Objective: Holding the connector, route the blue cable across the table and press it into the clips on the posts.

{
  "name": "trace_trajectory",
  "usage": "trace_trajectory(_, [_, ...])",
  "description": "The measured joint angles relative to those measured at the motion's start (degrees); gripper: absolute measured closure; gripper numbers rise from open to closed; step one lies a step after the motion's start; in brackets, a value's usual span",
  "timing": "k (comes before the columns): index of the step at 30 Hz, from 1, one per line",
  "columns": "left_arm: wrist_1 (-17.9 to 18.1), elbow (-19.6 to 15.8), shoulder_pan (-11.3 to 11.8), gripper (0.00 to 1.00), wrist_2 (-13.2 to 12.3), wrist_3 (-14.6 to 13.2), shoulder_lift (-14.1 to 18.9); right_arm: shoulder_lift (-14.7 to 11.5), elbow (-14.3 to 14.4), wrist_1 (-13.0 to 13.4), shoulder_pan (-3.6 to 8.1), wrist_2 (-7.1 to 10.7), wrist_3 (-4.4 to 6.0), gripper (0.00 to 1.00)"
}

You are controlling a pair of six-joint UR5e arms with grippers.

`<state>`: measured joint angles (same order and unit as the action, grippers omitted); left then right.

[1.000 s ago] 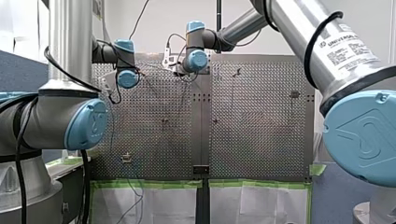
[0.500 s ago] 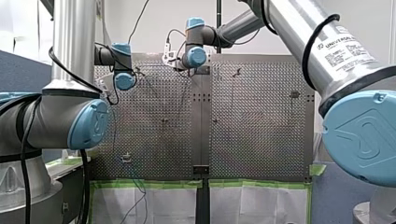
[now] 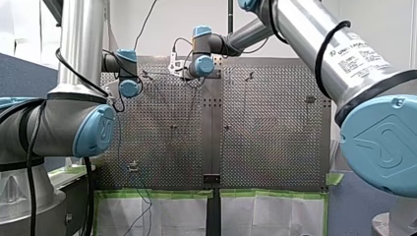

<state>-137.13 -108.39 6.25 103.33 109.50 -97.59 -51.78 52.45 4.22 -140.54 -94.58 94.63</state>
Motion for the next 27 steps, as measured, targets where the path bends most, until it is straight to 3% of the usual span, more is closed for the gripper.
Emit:
trace_trajectory(12, [0.39,3.4,0.98,1.0,-1.93,1.23,-3.53,0.73,-2.06,-0.23,0.52,-0.48,-0.04,1.0])
trace_trajectory(21, [-1.3,6.76,1.68,1.0,-3.46,1.14,-7.75,0.98,-2.66,-0.28,0.59,-0.81,-0.04,1.0])
trace_trajectory(27, [-1.77,7.52,2.0,1.0,-4.05,1.37,-8.83,1.18,-4.66,-1.33,0.59,-0.9,-0.04,1.0])
